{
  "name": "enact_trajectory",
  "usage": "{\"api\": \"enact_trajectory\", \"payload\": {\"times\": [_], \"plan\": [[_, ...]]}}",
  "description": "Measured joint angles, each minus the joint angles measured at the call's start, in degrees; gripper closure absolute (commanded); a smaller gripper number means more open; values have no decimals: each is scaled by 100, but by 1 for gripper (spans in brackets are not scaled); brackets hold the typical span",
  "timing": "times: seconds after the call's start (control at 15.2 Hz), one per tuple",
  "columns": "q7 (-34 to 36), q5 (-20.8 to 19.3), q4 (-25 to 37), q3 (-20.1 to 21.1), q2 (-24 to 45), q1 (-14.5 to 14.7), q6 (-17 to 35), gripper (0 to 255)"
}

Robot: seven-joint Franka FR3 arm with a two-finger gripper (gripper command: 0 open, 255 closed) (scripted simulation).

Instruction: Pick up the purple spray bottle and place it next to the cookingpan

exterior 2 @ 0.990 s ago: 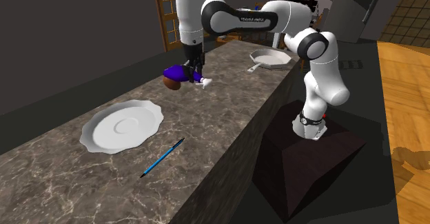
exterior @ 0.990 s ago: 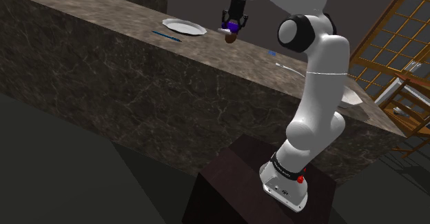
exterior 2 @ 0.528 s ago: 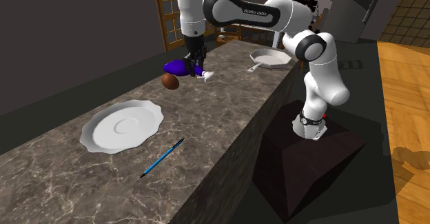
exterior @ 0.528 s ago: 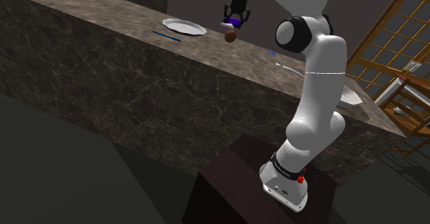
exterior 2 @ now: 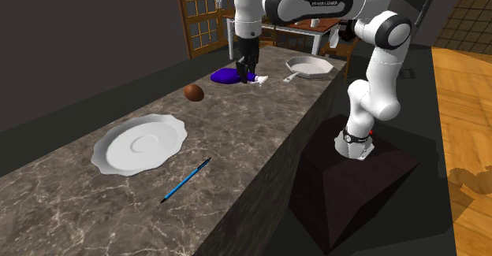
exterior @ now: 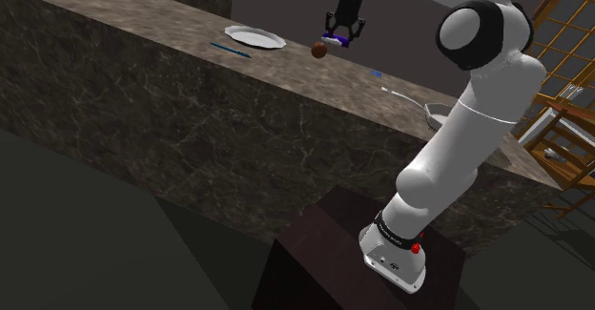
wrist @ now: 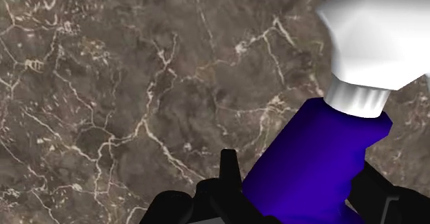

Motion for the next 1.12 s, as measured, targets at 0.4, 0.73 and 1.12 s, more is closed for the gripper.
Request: {"api": "enact_trajectory", "payload": {"times": [0.4,0.73,1.12], "plan": [[-41,-140,-1787,-29,-1569,-37,228,255],[-57,-224,-2775,-42,-2445,-75,347,255],[-13,-240,-3321,-43,-2571,-77,762,255]]}}
